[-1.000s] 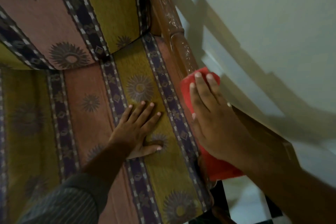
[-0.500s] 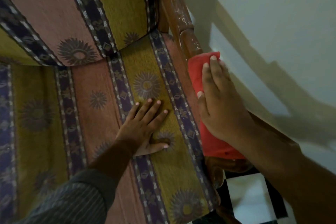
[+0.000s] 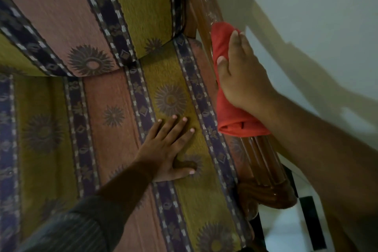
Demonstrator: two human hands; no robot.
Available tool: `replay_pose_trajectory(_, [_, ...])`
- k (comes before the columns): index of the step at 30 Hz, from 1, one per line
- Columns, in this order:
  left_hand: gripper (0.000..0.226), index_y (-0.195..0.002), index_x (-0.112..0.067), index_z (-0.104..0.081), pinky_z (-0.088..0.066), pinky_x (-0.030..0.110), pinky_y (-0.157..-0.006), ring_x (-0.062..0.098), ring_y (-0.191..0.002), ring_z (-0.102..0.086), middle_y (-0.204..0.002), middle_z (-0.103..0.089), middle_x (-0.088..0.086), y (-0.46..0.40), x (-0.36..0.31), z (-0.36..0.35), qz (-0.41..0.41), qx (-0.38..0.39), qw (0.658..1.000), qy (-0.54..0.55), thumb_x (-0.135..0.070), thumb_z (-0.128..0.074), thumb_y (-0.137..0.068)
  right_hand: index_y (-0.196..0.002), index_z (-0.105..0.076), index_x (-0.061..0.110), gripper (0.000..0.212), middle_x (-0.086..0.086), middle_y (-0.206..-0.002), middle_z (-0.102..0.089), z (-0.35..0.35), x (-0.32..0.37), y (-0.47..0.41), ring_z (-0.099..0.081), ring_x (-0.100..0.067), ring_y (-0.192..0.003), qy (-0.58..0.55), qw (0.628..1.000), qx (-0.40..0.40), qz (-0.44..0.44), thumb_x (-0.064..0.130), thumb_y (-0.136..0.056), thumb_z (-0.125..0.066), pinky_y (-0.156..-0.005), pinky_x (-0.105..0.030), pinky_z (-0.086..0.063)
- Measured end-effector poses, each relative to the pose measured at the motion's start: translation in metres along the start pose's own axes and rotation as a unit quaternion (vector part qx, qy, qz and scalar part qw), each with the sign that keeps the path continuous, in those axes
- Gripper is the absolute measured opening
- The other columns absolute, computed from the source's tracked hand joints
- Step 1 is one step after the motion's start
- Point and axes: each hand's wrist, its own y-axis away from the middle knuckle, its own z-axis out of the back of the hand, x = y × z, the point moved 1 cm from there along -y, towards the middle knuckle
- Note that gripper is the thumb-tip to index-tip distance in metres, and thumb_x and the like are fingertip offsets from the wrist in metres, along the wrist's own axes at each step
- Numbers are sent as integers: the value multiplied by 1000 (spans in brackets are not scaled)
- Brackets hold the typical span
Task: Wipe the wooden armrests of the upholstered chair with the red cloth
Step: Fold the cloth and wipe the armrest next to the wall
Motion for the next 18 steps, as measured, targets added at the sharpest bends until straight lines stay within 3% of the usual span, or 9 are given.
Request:
replay_pose_trajectory(5, [117,-157,-29,8,5,53,-122,29,-151,11,-165,6,11,-45,68,26,-33,29,997,-56,-101,-15,-68,-155,-10,-1,69,-22,-166,-2,2,8,5,1,-42,-153,195,970,7,146,26,-97,-34,-123,-54,-11])
replay_pose_trajectory(8, [122,-159,-27,0,-2,58,-122,33,-153,-1,-167,-2,11,-67,109,38,10,23,995,-92,-103,-18,-65,-154,-19,-1,70,-20,-166,-8,2,14,-15,-3,-41,-153,245,946,35,209,28,-92,-34,-122,-59,-15])
replay_pose_trajectory(11, [123,-159,-23,-12,-12,63,-120,37,-152,-12,-166,-15,13,-68,115,38,39,22,995,-91,-102,-23,-66,-155,-14,-1,69,-20,-166,-5,2,19,-39,-1,-37,-154,220,956,16,192,28,-96,-35,-125,-52,-10])
replay_pose_trajectory(14, [122,-159,-21,-16,-13,63,-120,36,-152,-13,-166,-16,13,-68,115,39,38,27,996,-73,-101,-25,-66,-155,-6,-2,67,-24,-165,1,1,21,-45,2,-38,-154,178,973,-16,147,26,-102,-35,-124,-42,-1])
replay_pose_trajectory(18, [122,-158,-21,-21,-17,65,-118,37,-151,-18,-164,-22,14,-69,115,41,44,34,997,-48,-101,-28,-66,-155,-2,-2,67,-24,-165,2,0,25,-42,0,-39,-153,119,990,-18,79,28,-104,-34,-124,-44,-9])
